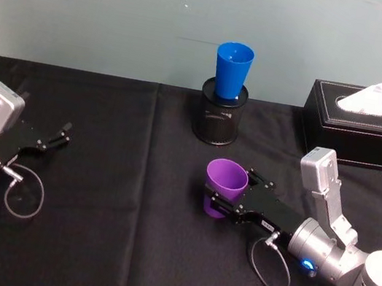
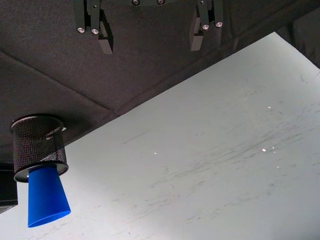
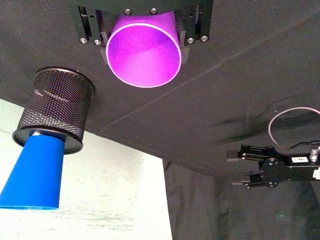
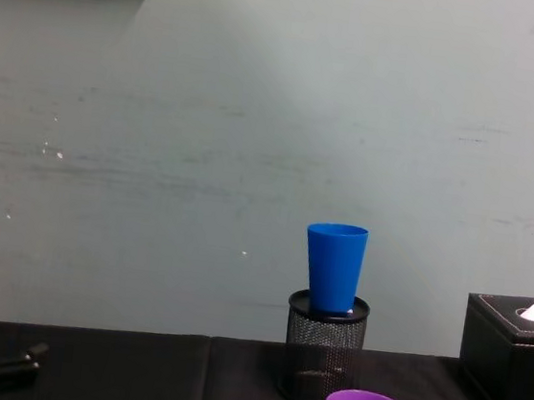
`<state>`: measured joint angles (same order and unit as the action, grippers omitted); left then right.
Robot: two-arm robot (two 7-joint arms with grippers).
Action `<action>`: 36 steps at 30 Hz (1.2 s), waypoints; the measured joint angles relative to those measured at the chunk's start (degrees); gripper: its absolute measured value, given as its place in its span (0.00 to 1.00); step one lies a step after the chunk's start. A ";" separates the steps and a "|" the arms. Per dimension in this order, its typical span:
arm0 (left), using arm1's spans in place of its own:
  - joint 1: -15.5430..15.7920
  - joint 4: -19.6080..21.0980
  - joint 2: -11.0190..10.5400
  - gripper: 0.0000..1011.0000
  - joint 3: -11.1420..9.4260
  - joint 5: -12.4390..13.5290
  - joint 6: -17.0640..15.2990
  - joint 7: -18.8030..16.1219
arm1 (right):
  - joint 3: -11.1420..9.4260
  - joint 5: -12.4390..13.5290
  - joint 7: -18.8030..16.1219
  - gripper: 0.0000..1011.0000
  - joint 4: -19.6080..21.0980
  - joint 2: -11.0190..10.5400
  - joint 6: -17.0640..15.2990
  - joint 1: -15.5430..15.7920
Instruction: Pick up one cup with a gripper and tap it against the other cup.
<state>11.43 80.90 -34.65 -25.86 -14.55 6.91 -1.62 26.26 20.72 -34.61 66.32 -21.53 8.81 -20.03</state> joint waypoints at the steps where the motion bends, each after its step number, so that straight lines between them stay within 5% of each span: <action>1: 0.00 0.00 0.00 0.99 0.00 0.00 0.00 0.00 | -0.01 0.00 0.00 0.76 0.01 0.00 -0.01 0.00; 7: 0.00 0.00 0.00 0.99 0.00 0.00 0.00 0.00 | -0.08 0.00 0.05 0.73 0.37 -0.11 -0.05 0.13; 13: 0.00 0.00 0.00 0.99 0.00 0.00 0.00 0.00 | -1.09 -0.39 1.67 0.72 5.87 -1.64 -2.03 1.17; 24: 0.00 0.00 0.00 0.99 0.00 0.00 0.00 0.00 | -3.17 1.14 4.29 0.72 16.50 -4.74 -11.00 1.44; 36: 0.00 0.00 0.00 0.99 0.00 0.00 0.00 0.00 | -3.15 3.22 5.02 0.72 21.34 -6.94 -17.24 -0.72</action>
<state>11.43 80.90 -34.65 -25.86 -14.55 6.91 -1.62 23.11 23.94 -29.59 87.66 -28.48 -8.42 -20.75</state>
